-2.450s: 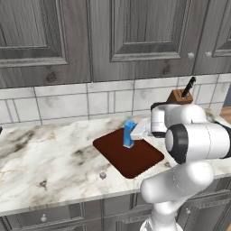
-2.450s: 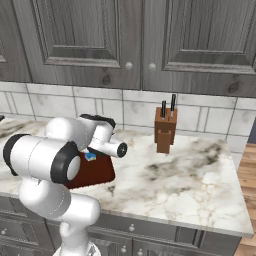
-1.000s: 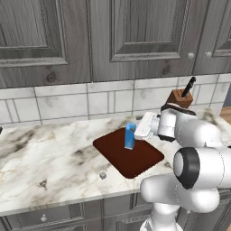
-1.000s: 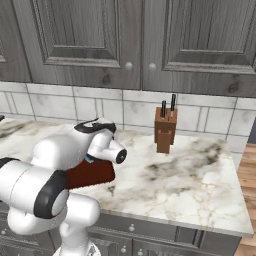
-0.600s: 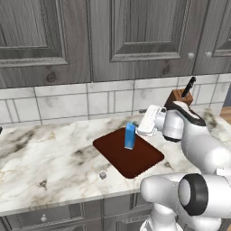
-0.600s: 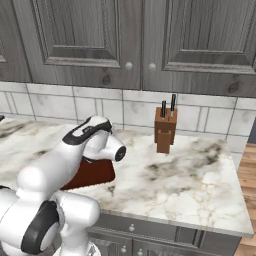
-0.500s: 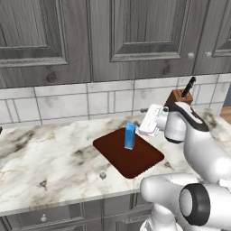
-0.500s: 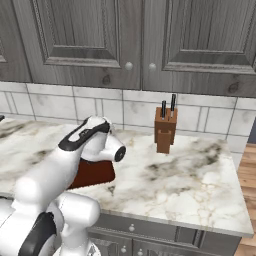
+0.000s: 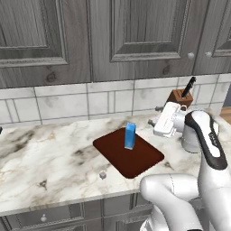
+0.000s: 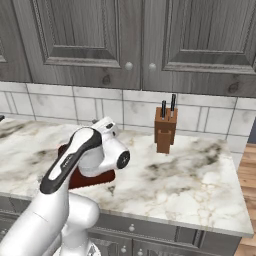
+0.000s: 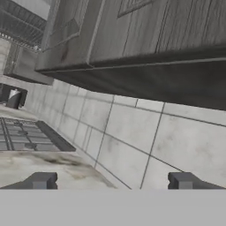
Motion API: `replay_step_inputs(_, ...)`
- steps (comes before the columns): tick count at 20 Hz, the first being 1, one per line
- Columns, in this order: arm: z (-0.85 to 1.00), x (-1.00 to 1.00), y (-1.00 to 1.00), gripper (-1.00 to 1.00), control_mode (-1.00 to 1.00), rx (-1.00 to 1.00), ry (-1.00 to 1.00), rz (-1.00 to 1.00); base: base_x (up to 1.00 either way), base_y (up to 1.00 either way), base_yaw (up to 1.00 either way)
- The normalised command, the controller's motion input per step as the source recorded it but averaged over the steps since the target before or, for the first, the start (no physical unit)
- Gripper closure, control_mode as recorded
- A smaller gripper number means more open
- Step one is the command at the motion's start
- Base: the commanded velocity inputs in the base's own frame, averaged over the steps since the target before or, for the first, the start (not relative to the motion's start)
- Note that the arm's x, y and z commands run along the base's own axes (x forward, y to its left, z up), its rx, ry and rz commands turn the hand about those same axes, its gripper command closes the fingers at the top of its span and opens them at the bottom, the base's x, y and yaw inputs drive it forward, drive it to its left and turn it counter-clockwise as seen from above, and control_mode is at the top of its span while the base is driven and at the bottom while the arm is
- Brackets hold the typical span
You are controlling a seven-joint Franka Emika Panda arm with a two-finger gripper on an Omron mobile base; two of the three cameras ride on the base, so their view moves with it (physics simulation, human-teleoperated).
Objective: Take out the milk from the fridge and place it on the tray on the counter. Then take the sugar cube near the tray and place it in the tray.
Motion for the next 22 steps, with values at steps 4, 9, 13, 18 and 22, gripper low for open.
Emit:
replay_step_inputs(4,0.74,-0.66,-0.37,-1.00,-1.00,-0.05,0.06,-0.03,0.00,0.00,0.00)
replay_step_inputs(9,0.60,-0.74,-0.35,-1.00,-1.00,-0.05,0.08,-0.03,0.00,0.00,0.00)
replay_step_inputs(13,0.37,-0.73,-0.16,-1.00,-1.00,-0.10,0.17,-0.07,0.00,0.00,0.00)
replay_step_inputs(18,0.26,-0.67,0.02,-1.00,-1.00,-0.14,0.22,-0.15,0.00,0.00,0.00)
replay_step_inputs(22,0.04,-0.68,0.23,-1.00,-1.00,-0.04,0.21,-0.16,0.00,0.00,0.00)
